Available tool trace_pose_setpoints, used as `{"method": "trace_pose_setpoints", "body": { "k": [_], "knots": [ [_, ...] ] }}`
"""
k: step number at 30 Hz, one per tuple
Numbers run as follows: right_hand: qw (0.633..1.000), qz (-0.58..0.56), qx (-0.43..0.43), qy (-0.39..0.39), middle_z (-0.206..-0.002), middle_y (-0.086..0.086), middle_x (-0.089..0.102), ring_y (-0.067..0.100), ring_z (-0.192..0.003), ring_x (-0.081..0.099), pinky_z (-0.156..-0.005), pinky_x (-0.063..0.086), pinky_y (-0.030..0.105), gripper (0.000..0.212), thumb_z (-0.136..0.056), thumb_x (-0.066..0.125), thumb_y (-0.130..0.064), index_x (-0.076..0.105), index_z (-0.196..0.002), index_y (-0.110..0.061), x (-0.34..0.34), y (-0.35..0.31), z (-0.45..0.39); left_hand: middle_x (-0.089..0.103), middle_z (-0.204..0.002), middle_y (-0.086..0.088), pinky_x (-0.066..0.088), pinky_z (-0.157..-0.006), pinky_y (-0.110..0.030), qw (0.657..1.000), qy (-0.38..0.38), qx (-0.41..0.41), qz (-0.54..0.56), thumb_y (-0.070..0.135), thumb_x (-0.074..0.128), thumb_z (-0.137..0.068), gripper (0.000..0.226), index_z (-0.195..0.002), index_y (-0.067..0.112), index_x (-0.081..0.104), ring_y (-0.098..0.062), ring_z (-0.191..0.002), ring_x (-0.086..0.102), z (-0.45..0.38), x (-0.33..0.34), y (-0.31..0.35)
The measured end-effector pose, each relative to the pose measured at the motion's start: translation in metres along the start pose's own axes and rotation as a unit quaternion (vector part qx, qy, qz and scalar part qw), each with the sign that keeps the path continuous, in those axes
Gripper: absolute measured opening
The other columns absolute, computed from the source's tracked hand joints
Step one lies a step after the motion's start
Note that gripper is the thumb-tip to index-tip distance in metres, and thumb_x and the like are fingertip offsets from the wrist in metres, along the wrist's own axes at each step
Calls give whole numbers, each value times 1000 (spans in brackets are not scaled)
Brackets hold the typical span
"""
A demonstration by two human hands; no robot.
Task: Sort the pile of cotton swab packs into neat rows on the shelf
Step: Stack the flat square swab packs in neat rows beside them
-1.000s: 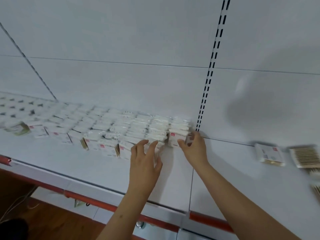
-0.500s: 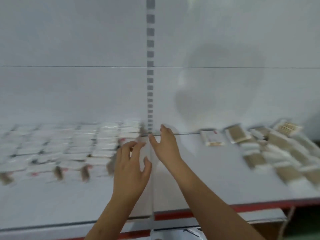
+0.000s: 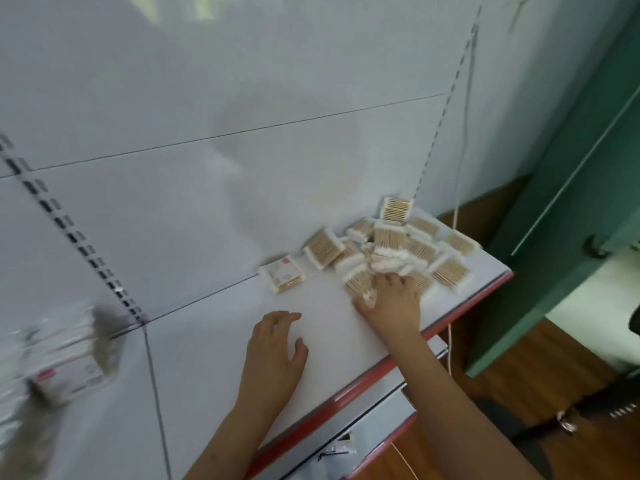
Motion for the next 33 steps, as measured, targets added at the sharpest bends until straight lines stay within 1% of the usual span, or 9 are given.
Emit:
{"method": "trace_pose_setpoints", "body": {
  "k": [5,8,10,12,15,17,22,30,33],
  "knots": [
    [997,-30,-73,-6,-124,0,59,25,-116,45,-100,35,38,58,-82,59,-55,58,-131,-24,-7,10,-3,41,-139,15,42,-105,-27,999,-6,36,21,17,64,-91,56,-142,30,46,2,-129,33,-25,18,34],
    [979,-147,-106,-91,-121,0,56,21,-114,47,-97,39,32,57,-84,63,-52,56,-134,-24,-21,13,-2,32,-158,6,40,-105,-28,991,-34,124,-41,14,72,-83,76,-151,28,40,-13,-145,28,-41,35,53],
    [955,-223,-113,-159,-120,-4,55,12,-112,51,-91,41,24,57,-82,68,-50,56,-134,-27,-32,17,-4,44,-154,4,45,-104,-35,983,-42,160,-78,13,78,-78,67,-140,26,56,-23,-142,39,-52,51,58],
    [926,-295,-131,-195,-121,-11,56,3,-109,55,-92,47,22,61,-80,74,-52,55,-134,-30,-41,26,-10,62,-134,7,52,-98,-38,989,-17,127,-80,18,80,-81,46,-125,25,67,-17,-129,52,-61,63,62],
    [920,-347,-134,-123,-128,-16,53,-5,-111,52,-95,47,18,60,-83,66,-57,53,-135,-30,-51,54,-28,66,-88,15,49,-74,-19,999,10,-20,39,32,70,-92,4,-95,29,69,3,-84,58,-73,70,76],
    [962,-250,-97,-49,-135,-12,50,2,-119,48,-102,39,21,56,-88,63,-55,51,-136,-30,-50,83,-43,62,-69,7,46,-62,-21,985,13,-109,130,36,66,-94,24,-79,20,56,-4,-64,57,-82,77,84],
    [995,-36,-75,-50,-138,-3,48,18,-128,42,-110,34,36,64,-86,55,-66,49,-137,-27,-29,119,-51,78,-89,3,58,-71,-26,927,17,-207,313,29,70,-92,21,-104,17,57,-12,-85,75,-87,99,99],
    [967,-225,-70,-99,-100,-7,57,11,-90,59,-83,54,33,62,-76,79,-43,40,-122,-29,-28,116,-57,77,-94,3,54,-66,-15,934,53,-188,298,24,67,-94,16,-109,21,60,-6,-84,73,-81,107,104],
    [946,-320,-34,-43,-90,-8,55,8,-81,56,-77,54,31,49,-81,78,-33,51,-122,-27,-31,114,-63,77,-92,3,55,-64,-16,933,59,-200,295,26,67,-94,18,-109,22,58,-6,-82,74,-82,108,105]
  ]
}}
Point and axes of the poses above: each hand's wrist, its own z-axis away from the middle knuckle, its own x-axis out of the palm, y = z × x, the point moved 1 cm from there along -z, towards the middle knuckle
